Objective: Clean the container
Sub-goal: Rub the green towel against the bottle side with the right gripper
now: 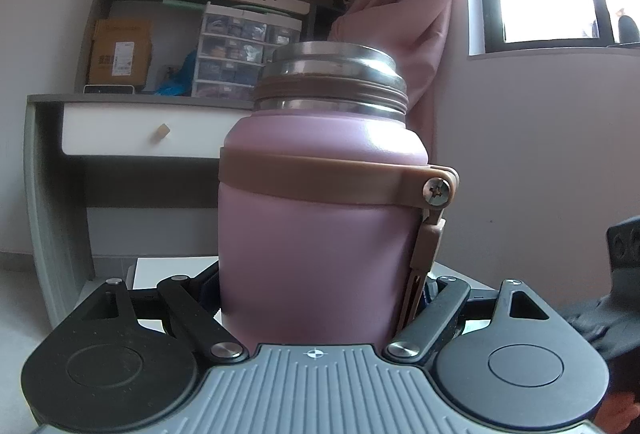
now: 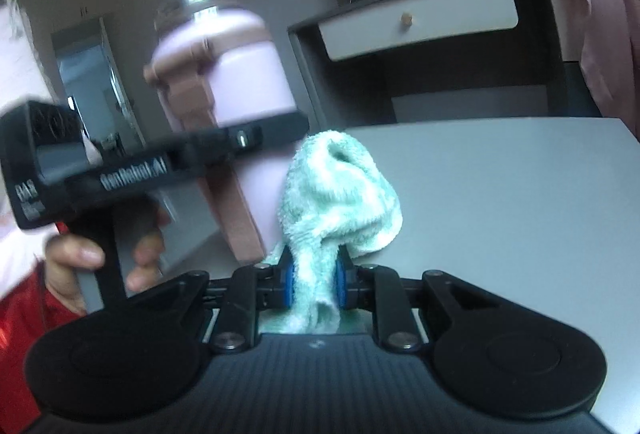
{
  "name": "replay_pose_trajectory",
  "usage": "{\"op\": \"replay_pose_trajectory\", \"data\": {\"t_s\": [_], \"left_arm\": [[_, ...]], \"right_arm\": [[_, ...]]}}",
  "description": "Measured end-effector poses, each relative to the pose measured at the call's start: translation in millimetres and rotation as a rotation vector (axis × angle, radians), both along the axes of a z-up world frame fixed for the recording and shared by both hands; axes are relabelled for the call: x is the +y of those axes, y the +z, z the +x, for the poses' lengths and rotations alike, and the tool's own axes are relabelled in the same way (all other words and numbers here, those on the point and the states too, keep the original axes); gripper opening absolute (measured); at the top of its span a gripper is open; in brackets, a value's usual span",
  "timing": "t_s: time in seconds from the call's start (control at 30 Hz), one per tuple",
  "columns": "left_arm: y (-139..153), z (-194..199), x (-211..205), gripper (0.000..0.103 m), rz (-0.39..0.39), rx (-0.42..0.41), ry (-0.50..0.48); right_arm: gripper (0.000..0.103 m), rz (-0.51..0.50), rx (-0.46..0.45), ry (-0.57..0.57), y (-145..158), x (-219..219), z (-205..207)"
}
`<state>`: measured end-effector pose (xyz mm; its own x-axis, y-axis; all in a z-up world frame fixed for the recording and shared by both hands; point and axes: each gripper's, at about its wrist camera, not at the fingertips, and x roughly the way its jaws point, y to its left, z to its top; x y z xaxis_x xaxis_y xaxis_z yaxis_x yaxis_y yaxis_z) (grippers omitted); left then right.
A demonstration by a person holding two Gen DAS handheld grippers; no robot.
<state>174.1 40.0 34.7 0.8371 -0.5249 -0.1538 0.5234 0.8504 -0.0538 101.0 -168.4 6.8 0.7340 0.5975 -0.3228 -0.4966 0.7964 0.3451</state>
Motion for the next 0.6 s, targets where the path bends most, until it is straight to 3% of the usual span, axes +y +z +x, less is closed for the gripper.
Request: {"op": "replay_pose_trajectory", "data": {"t_s": [0.23, 0.6], "left_arm": [[-3.1, -0.1, -1.6, 0.084, -0.002, 0.001, 0.001], [-3.3, -1.8, -3.0, 0.084, -0.002, 0.001, 0.002]], "right_arm": [[0.020, 0.145, -0.072, -0.002, 20.8, -18.3, -7.4], [0.019, 0.140, -0.038, 0.002, 2.2, -6.2, 1.3]]}}
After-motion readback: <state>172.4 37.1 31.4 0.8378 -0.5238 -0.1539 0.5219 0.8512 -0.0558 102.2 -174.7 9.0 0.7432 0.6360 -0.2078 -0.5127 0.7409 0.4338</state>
